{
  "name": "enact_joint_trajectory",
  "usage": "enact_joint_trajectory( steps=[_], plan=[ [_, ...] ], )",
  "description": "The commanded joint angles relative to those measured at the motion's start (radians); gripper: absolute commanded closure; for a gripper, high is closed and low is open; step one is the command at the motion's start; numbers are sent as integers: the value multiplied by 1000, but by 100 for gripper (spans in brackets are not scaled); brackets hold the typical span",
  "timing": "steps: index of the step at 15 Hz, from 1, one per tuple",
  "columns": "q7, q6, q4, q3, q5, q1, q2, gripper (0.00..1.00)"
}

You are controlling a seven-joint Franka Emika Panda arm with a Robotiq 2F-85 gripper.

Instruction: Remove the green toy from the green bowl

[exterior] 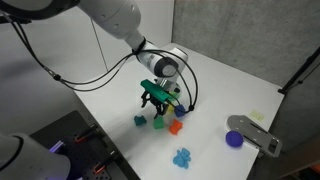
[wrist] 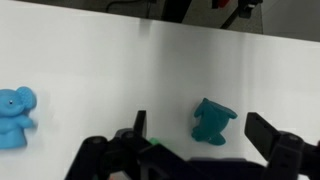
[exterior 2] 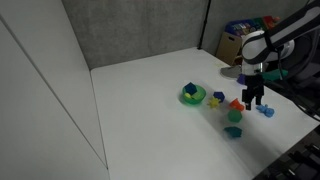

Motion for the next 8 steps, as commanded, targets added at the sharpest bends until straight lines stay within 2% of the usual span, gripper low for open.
enact_joint_trajectory(
  steps=[1, 8],
  plan=[
    [22, 94, -125, 5, -17, 2, -158, 0],
    [90, 155, -280, -12, -69, 16, -404, 0]
  ],
)
